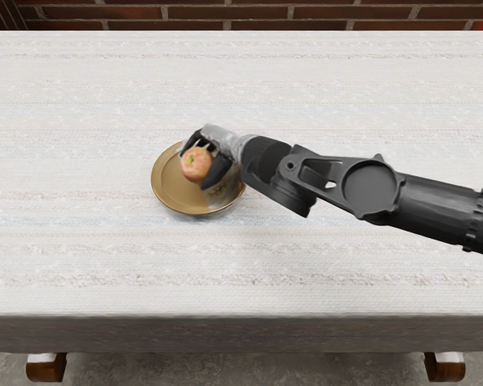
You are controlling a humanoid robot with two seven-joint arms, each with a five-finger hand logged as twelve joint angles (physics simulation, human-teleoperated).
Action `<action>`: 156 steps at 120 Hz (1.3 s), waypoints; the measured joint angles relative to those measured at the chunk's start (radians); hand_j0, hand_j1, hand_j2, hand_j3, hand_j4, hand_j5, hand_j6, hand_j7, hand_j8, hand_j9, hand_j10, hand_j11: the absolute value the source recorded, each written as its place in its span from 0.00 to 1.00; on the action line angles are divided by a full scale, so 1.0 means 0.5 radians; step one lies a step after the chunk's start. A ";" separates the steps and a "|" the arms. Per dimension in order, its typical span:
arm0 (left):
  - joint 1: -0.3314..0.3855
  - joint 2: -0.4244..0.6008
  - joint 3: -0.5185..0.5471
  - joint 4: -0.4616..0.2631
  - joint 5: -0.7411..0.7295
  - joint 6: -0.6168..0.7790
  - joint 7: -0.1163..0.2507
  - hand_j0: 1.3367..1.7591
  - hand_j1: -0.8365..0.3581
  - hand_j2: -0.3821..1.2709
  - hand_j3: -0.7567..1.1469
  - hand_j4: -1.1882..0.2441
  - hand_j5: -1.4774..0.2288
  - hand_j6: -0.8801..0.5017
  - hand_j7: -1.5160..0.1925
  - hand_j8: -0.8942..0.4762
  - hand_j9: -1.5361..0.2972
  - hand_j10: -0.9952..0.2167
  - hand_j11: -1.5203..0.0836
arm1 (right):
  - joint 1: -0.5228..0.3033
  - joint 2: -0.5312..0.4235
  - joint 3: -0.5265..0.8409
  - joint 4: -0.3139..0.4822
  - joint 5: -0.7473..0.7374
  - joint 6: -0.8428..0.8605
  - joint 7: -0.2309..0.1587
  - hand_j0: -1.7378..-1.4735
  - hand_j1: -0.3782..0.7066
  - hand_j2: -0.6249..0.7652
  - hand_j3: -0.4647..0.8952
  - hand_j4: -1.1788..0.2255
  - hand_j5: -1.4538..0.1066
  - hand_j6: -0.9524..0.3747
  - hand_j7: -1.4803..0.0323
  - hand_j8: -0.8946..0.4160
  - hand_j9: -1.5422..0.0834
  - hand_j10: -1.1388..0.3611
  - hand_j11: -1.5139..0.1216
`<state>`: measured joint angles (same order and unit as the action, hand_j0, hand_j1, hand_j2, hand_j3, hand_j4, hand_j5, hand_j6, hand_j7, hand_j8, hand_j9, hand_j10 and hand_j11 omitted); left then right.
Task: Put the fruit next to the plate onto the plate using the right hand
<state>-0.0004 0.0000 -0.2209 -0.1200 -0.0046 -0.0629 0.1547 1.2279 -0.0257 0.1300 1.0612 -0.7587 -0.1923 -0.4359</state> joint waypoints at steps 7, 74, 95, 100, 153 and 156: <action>0.000 0.000 0.000 0.000 0.000 0.000 0.000 0.76 0.75 0.26 0.40 0.66 0.68 0.46 0.70 0.48 0.67 0.62 0.75 | -0.001 0.008 0.001 -0.004 -0.001 0.003 0.000 0.31 0.47 0.41 0.34 0.52 0.54 0.42 0.58 0.41 0.57 0.45 0.55; 0.001 0.000 0.000 0.000 0.000 0.000 0.000 0.76 0.75 0.26 0.40 0.66 0.68 0.46 0.70 0.48 0.67 0.62 0.75 | -0.181 -0.551 0.658 0.394 0.602 0.681 -0.002 0.30 0.11 0.44 0.34 0.78 0.86 0.66 0.91 0.63 0.88 0.71 0.86; 0.000 0.000 0.000 0.000 0.000 0.000 0.000 0.76 0.75 0.26 0.40 0.66 0.68 0.46 0.70 0.48 0.67 0.62 0.75 | -0.361 -1.058 0.868 0.485 1.319 1.375 -0.004 0.30 0.09 0.44 0.34 0.80 0.88 0.67 0.93 0.64 0.90 0.72 0.88; 0.001 0.000 0.000 0.000 0.000 0.000 0.000 0.76 0.75 0.26 0.40 0.66 0.68 0.46 0.70 0.48 0.67 0.62 0.75 | -0.399 -1.161 0.884 0.492 1.444 1.451 -0.003 0.30 0.09 0.44 0.34 0.80 0.88 0.67 0.93 0.64 0.90 0.72 0.88; 0.003 0.000 0.000 -0.002 0.000 0.000 0.000 0.76 0.75 0.26 0.40 0.66 0.68 0.46 0.70 0.48 0.67 0.62 0.75 | -0.585 -1.542 0.914 0.492 1.835 1.605 -0.002 0.30 0.08 0.44 0.34 0.81 0.89 0.68 0.94 0.65 0.91 0.73 0.89; 0.001 0.000 0.000 -0.004 0.000 0.000 0.000 0.76 0.75 0.26 0.40 0.66 0.68 0.46 0.70 0.48 0.67 0.62 0.75 | -0.586 -1.542 0.914 0.491 1.837 1.605 -0.002 0.30 0.08 0.44 0.34 0.81 0.89 0.68 0.94 0.65 0.91 0.73 0.89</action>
